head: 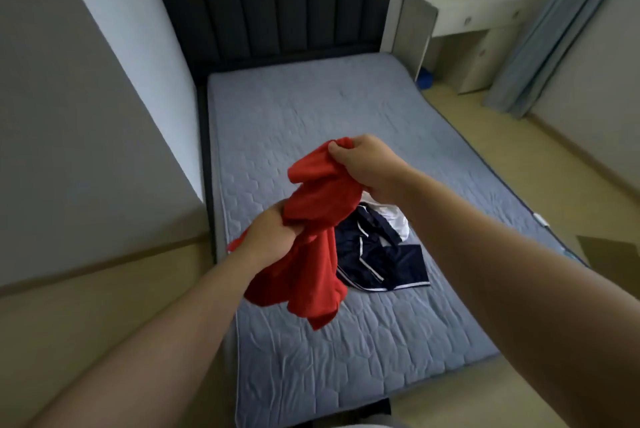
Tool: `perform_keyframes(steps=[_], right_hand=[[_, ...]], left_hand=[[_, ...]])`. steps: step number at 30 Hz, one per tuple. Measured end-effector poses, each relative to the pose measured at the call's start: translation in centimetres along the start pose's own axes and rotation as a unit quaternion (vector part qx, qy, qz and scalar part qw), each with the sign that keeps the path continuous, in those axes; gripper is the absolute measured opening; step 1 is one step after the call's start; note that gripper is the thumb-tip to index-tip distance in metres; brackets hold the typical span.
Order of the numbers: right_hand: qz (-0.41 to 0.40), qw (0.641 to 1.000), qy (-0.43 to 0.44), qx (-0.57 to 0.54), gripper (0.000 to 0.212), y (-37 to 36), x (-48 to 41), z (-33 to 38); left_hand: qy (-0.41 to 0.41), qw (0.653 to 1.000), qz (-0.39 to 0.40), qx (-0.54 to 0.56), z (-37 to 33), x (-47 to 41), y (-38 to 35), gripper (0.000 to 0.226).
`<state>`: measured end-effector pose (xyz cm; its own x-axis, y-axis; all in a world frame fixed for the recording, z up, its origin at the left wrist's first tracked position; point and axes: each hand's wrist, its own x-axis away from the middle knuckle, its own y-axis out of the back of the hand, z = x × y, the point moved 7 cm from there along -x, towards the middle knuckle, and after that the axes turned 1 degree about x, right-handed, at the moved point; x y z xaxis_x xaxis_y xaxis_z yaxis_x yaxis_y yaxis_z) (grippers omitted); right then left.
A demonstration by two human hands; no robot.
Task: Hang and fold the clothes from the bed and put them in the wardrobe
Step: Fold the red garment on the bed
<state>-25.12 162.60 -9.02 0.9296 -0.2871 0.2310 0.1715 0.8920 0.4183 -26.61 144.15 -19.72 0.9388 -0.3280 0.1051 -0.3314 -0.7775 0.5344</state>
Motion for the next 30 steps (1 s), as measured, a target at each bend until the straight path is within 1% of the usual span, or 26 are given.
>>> perform_keyframes(steps=[1,2,4,5,7,9,11,14,16,18,21,24,27,29,30], right_hand=[[-0.025,0.998,0.017,0.062,0.039,0.3,0.7,0.8],[-0.050,0.992,0.028,0.116,0.042,0.7,1.2,1.4],[-0.095,0.979,0.038,0.174,0.044,1.3,2.2,1.9],[-0.115,0.976,0.040,0.181,0.043,1.6,2.5,1.9],[-0.152,0.974,0.038,0.166,0.039,2.4,3.1,2.2],[-0.179,0.974,0.027,0.137,0.036,3.2,3.5,2.6],[-0.207,0.972,0.031,0.104,0.040,4.1,3.8,3.3],[-0.229,0.971,0.053,0.045,0.047,5.0,4.3,4.4],[-0.230,0.969,0.081,0.023,0.043,5.2,4.8,5.4],[-0.231,0.967,0.103,0.020,0.033,5.5,5.1,6.0],[-0.209,0.970,0.119,0.017,0.021,5.8,5.4,6.6],[-0.160,0.980,0.121,0.012,0.018,6.2,5.6,7.3],[-0.066,0.990,0.117,0.047,0.020,5.7,6.0,7.8],[0.015,0.990,0.112,0.082,0.011,5.0,6.8,7.9],[0.060,0.991,0.097,0.075,0.013,4.6,7.2,7.7]], left_hand=[[-0.011,1.000,0.001,-0.007,-0.3,0.3,0.8,0.017],[-0.024,1.000,-0.001,-0.010,-0.6,0.6,1.7,0.016],[-0.071,0.997,0.001,-0.013,-1.8,1.3,3.3,0.026],[-0.102,0.994,0.008,-0.021,-2.6,1.8,4.0,0.030],[-0.154,0.987,0.018,-0.038,-4.4,2.6,5.2,0.033],[-0.174,0.984,0.012,-0.042,-5.5,2.9,6.4,0.029],[-0.177,0.983,0.004,-0.045,-6.3,3.2,7.6,0.026],[-0.176,0.984,-0.019,-0.033,-6.9,3.6,9.1,0.031],[-0.159,0.987,-0.032,-0.018,-7.1,3.7,10.1,0.033],[-0.140,0.990,-0.029,0.018,-7.5,3.4,10.8,0.033],[-0.131,0.986,-0.046,0.093,-9.1,3.2,11.9,0.027],[-0.117,0.972,-0.062,0.192,-10.6,2.6,12.7,0.031],[-0.082,0.954,-0.056,0.282,-11.7,1.9,12.5,0.034],[-0.073,0.947,-0.063,0.305,-12.4,1.6,12.6,0.035],[-0.073,0.947,-0.068,0.304,-12.8,1.4,12.6,0.034]])
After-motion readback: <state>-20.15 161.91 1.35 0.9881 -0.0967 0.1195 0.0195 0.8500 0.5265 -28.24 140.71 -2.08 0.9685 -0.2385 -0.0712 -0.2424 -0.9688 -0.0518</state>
